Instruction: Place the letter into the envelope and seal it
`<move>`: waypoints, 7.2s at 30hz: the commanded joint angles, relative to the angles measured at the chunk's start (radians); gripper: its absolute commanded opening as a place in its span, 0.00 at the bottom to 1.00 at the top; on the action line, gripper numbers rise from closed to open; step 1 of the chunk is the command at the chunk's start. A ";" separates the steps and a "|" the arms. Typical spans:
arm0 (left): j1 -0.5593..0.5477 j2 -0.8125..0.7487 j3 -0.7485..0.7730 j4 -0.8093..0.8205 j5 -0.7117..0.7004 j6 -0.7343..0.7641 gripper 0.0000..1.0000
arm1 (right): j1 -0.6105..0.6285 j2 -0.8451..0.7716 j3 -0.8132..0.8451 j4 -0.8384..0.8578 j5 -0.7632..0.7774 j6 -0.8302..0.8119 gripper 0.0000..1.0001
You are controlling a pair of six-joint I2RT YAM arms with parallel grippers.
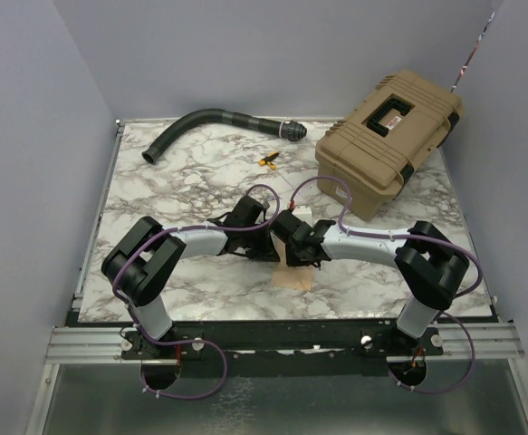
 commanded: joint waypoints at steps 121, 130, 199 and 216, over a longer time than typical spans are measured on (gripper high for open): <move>0.054 0.171 0.067 -0.116 0.020 0.047 0.00 | -0.099 -0.082 -0.084 -0.104 -0.106 -0.110 0.09; 0.065 0.165 0.072 -0.130 0.003 0.044 0.00 | -0.099 -0.149 -0.205 -0.101 -0.138 -0.082 0.09; 0.310 -0.197 0.261 -0.198 -0.191 0.190 0.99 | -0.421 0.107 0.119 -0.076 -0.219 -0.944 0.32; 0.312 -0.327 0.205 0.002 0.107 0.209 0.96 | -0.420 -0.288 0.158 0.037 -0.577 -0.782 0.01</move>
